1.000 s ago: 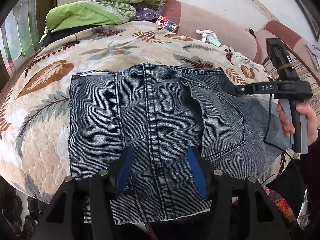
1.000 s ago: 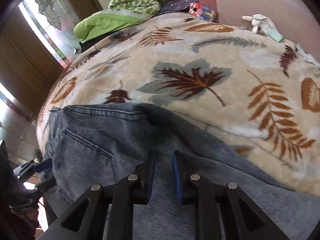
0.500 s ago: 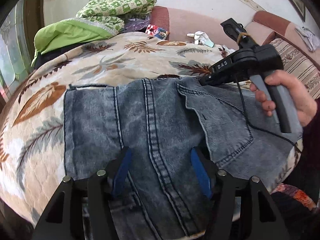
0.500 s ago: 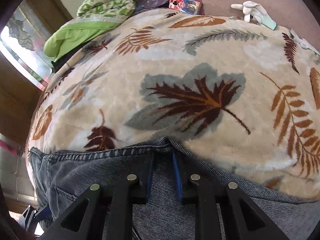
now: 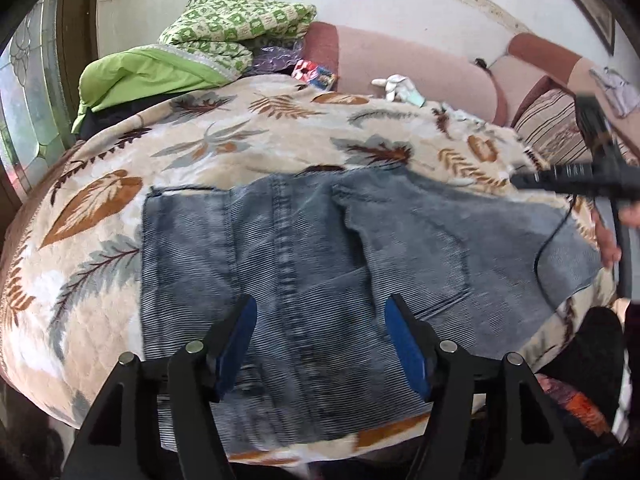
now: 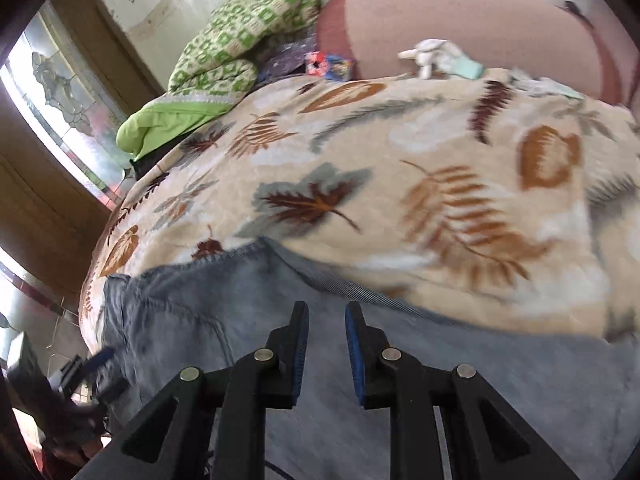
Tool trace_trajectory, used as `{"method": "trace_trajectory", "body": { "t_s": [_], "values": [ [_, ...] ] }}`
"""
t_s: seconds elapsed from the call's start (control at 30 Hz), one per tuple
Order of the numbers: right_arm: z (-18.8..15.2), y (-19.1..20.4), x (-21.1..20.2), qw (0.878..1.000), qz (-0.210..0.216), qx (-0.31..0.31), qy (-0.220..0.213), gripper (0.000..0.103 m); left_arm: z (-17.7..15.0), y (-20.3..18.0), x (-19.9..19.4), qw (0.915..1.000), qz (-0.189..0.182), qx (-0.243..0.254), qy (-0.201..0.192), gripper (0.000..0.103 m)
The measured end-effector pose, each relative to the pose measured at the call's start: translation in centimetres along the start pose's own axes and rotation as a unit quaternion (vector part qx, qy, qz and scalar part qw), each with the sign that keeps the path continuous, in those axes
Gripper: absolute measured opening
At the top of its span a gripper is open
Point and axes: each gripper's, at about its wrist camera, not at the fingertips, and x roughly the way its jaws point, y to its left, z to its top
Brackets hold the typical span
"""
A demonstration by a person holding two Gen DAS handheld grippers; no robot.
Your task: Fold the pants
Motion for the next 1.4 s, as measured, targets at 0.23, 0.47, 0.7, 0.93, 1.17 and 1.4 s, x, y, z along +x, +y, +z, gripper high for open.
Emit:
{"method": "trace_trajectory", "body": {
  "t_s": [0.23, 0.47, 0.7, 0.93, 1.17, 1.4],
  "values": [
    [-5.5, -5.9, -2.5, 0.996, -0.068, 0.061, 0.016, 0.023, 1.2, -3.3, 2.1, 0.9994, 0.022, 0.011, 0.024, 0.076],
    [-7.0, -6.8, -0.5, 0.994, -0.071, 0.083, 0.015, 0.028, 2.1, -4.2, 5.4, 0.9941, 0.068, -0.020, 0.082, 0.088],
    [-7.4, -6.6, 0.5, 0.996, -0.063, 0.049, -0.050, 0.046, 2.4, -5.9, 8.4, 0.9867, 0.123, -0.006, 0.106, 0.103],
    [-7.8, -4.5, 0.9, 0.995, -0.060, -0.006, -0.074, 0.071, 2.4, -5.6, 8.4, 0.9864, 0.126, -0.019, 0.104, 0.103],
    [-8.1, -5.1, -2.9, 0.992, 0.008, 0.019, -0.126, 0.071, 2.9, -5.9, 8.4, 0.9822, 0.131, -0.015, 0.134, 0.103],
    [-9.1, -4.4, -5.0, 0.990, 0.035, -0.006, -0.134, 0.071, 6.1, -7.8, 5.7, 0.9834, 0.135, -0.073, 0.096, 0.103]
  ]
}}
